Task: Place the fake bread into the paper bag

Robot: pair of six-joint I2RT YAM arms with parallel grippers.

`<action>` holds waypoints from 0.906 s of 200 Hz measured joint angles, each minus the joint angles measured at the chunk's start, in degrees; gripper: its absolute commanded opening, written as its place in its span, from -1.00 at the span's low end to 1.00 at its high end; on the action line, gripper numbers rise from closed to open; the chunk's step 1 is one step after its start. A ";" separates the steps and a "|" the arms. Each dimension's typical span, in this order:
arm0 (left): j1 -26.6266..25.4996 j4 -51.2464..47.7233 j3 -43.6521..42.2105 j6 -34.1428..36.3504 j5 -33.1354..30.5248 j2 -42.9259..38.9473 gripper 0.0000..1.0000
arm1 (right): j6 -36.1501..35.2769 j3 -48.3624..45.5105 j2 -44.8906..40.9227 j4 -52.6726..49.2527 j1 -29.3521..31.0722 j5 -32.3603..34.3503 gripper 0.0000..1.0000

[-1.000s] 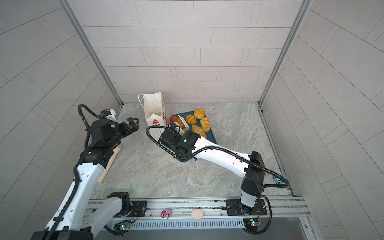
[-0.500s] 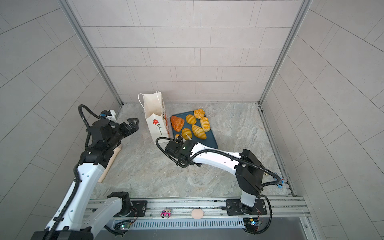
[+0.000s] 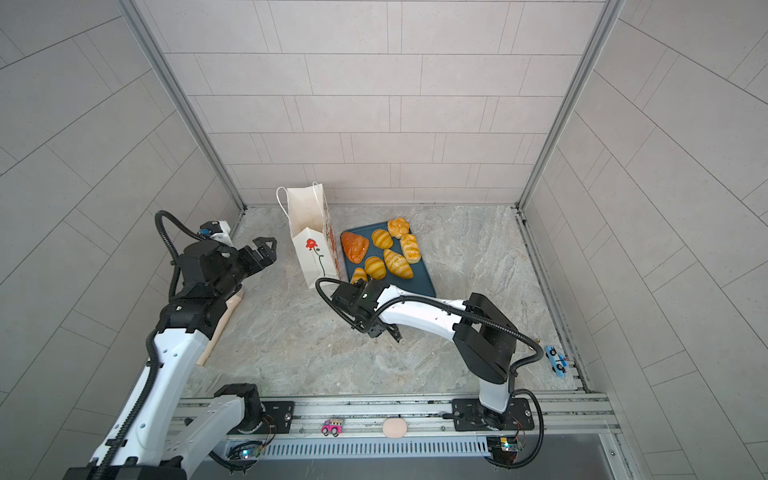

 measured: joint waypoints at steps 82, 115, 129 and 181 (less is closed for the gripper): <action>0.00 -0.26 -0.59 0.42 -0.22 -0.11 1.00 | 2.73 1.66 -0.20 -1.86 -0.33 -2.03 0.04; 0.00 -0.33 -1.09 0.44 -0.33 -0.13 1.00 | 4.28 2.27 -1.14 -2.14 -0.33 -3.54 0.05; 0.00 -0.28 -1.18 0.44 -0.35 -0.15 1.00 | 4.94 2.54 -1.40 -2.05 -0.33 -4.26 0.05; 0.00 -0.28 -1.44 0.63 -0.35 -0.20 1.00 | 7.23 2.71 -1.40 -1.36 -0.33 -5.79 0.07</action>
